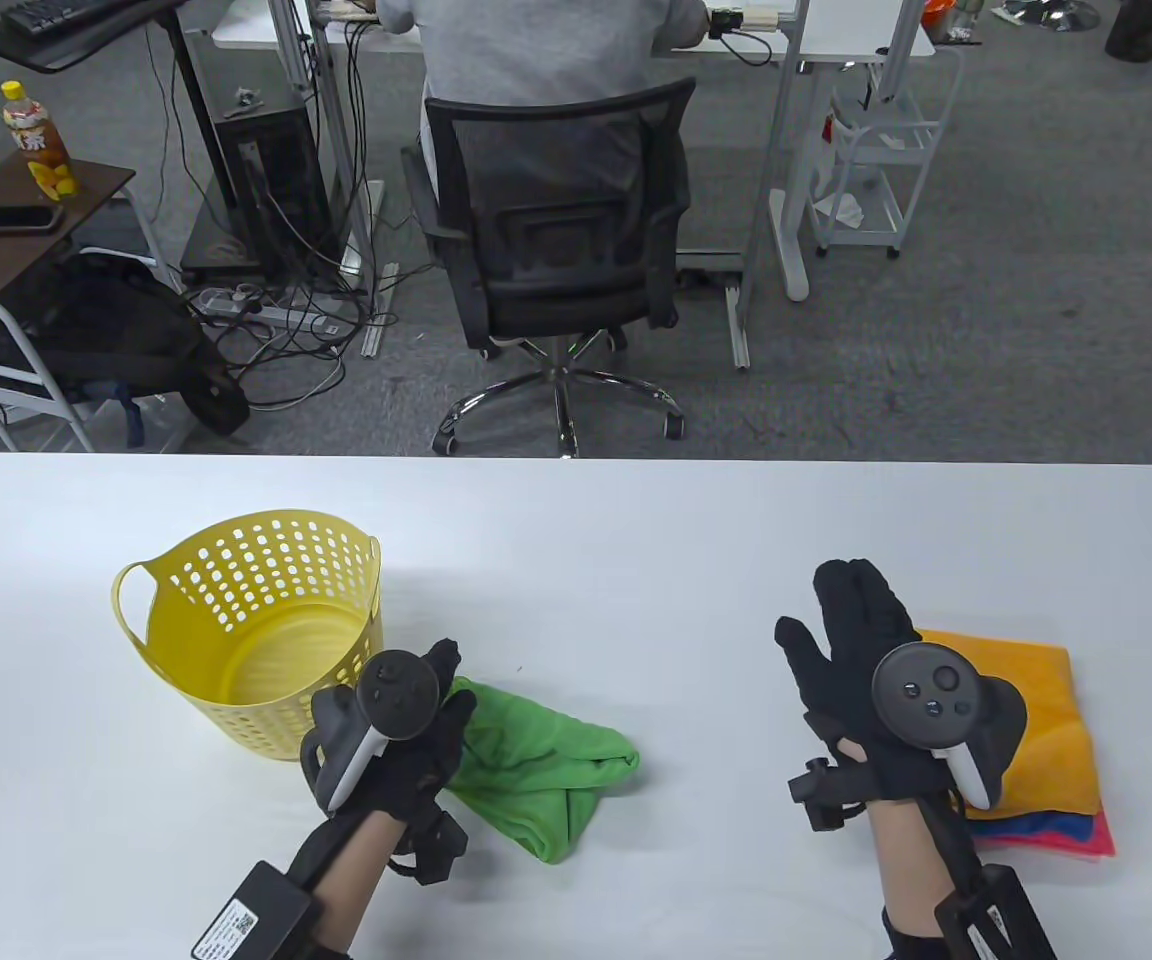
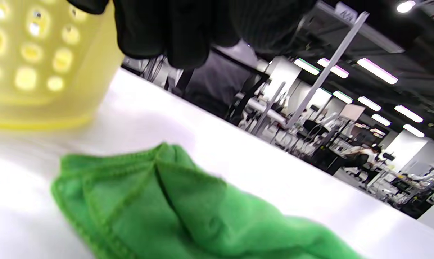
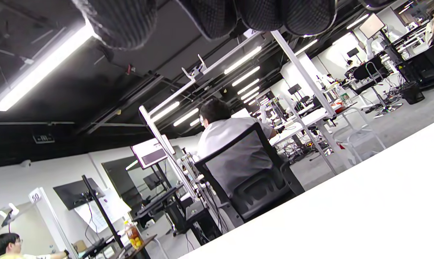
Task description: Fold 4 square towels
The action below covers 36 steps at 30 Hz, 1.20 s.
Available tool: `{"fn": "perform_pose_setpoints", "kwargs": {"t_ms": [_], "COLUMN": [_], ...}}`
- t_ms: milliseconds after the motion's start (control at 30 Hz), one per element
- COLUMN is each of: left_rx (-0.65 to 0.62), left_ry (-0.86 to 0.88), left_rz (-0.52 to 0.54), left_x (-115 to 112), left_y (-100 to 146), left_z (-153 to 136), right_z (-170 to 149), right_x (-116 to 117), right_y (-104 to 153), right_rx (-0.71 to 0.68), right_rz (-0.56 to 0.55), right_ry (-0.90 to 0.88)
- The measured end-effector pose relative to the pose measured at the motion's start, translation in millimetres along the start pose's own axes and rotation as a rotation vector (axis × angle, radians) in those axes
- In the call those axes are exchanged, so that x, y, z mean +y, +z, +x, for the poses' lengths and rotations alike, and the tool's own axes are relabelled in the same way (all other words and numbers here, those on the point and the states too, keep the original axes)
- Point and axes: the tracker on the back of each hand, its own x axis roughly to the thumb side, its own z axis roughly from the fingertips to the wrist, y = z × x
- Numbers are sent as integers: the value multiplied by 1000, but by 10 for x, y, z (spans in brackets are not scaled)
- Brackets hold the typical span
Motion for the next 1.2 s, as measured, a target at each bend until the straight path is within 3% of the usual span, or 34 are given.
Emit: {"fn": "perform_pose_setpoints", "kwargs": {"t_ms": [100, 267, 433, 500, 567, 767, 867, 1033, 1133, 1200], "left_rx": [-40, -32, 23, 43, 35, -67, -129, -245, -321, -390], "left_ry": [-79, -279, -322, -266, -186, 215, 259, 302, 355, 391], "left_rz": [-35, -169, -218, -164, -179, -127, -74, -22, -53, -101], "left_x": [-81, -467, -710, -647, -535, -105, 75, 231, 228, 188], "left_y": [46, -18, -111, -117, -122, 20, 134, 346, 464, 515], "left_z": [-9, -66, -149, -172, -183, -107, 6, 211, 351, 431], "right_z": [45, 131, 194, 214, 231, 331, 451, 732, 878, 910], "right_x": [115, 236, 308, 329, 344, 438, 541, 854, 1078, 1196], "right_y": [0, 24, 49, 57, 63, 108, 167, 344, 478, 527], "right_rx": [-12, -38, -66, -76, -84, -132, -188, -325, -378, -395], "right_rz": [35, 73, 92, 98, 104, 149, 194, 375, 461, 462], "right_ry": [30, 63, 80, 85, 87, 75, 63, 56, 64, 74]}}
